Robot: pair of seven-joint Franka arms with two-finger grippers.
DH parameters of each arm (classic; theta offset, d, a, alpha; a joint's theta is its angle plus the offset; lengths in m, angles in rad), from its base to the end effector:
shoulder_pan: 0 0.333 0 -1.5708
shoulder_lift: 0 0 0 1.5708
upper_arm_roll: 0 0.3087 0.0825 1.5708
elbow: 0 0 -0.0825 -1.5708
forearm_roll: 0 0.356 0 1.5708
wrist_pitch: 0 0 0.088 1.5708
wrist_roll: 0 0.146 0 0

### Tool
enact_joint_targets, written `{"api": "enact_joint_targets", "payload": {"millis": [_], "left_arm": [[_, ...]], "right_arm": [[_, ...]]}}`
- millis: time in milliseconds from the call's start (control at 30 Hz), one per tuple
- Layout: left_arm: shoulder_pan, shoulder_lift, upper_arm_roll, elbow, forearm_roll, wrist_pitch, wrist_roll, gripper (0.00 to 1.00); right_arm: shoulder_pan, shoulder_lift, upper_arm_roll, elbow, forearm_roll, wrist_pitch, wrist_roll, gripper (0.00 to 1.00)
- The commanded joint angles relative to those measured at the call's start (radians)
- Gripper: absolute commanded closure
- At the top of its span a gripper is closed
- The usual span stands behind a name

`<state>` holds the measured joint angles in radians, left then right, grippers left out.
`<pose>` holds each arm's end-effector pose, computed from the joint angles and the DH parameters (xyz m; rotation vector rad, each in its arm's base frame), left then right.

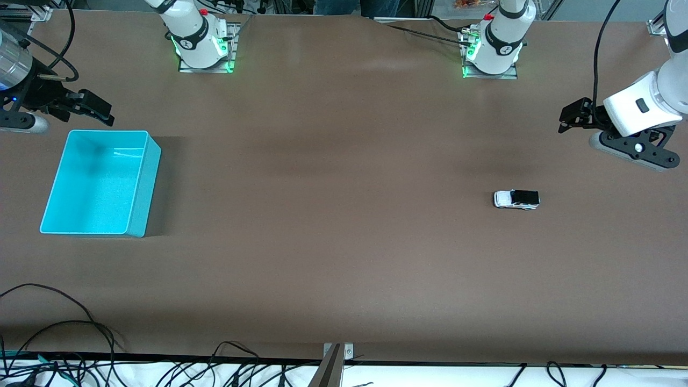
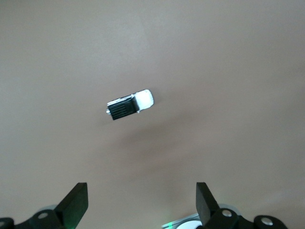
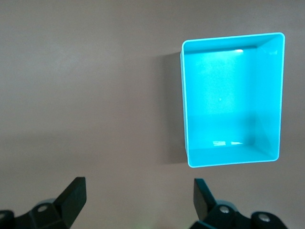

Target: Wind and store white jeep toy

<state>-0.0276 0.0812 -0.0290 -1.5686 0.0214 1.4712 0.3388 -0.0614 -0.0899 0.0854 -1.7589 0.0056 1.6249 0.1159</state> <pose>0.5287 -0.0261 0.5289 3.0620 -0.6132 -0.2810 0.4982 0.0142 0.5451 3.1323 -0.1455 -0.0693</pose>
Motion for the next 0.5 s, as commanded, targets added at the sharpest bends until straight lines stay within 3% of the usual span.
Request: {"api": "enact_joint_targets", "payload": {"millis": [0,467], "left_arm": [[-0.005,0.023,-0.008,0.001,0.055,-0.009,0.095,0.00],[0.024,0.087,-0.006,-0.050,0.048,0.070,0.385,0.00]], "right_arm": [[-0.002,0.002,0.002,0.019,-0.010,-0.014,0.008,0.00],[-0.002,0.002,0.002,0.019,-0.009,-0.016,0.008,0.00]]}}
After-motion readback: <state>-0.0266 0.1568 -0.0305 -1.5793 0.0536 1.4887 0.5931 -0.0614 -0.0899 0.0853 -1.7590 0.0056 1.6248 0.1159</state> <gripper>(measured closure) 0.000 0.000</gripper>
